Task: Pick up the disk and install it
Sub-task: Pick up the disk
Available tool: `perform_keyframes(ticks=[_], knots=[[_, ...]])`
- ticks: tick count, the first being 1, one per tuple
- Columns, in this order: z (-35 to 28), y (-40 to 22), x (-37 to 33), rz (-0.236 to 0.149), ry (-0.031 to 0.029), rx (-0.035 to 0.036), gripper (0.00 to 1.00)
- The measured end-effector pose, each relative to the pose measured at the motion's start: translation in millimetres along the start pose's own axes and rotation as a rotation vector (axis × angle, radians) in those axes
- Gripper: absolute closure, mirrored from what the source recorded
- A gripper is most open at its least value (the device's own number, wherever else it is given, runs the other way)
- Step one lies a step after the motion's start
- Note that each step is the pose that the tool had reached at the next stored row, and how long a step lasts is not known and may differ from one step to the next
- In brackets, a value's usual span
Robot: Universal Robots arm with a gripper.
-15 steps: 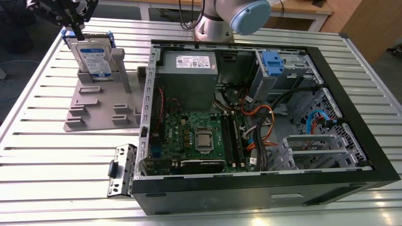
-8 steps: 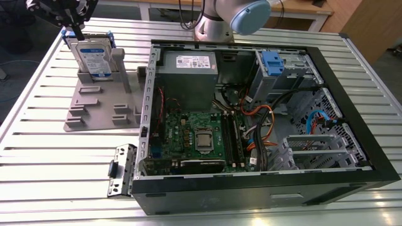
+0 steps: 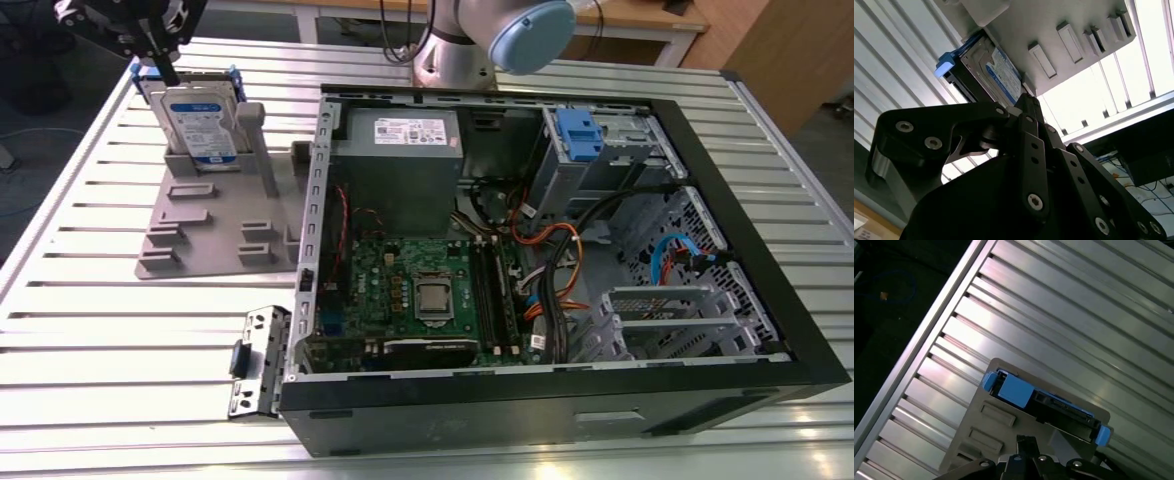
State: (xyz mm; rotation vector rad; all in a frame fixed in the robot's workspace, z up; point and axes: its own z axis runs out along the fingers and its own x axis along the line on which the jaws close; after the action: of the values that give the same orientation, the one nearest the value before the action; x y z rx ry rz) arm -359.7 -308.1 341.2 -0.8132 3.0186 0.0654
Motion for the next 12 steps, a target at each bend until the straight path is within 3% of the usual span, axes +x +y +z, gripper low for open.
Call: perform_keyframes(ticks=[12], knots=[[0.0,0.0,0.0,-0.104,0.0038,-0.0026,0.90]])
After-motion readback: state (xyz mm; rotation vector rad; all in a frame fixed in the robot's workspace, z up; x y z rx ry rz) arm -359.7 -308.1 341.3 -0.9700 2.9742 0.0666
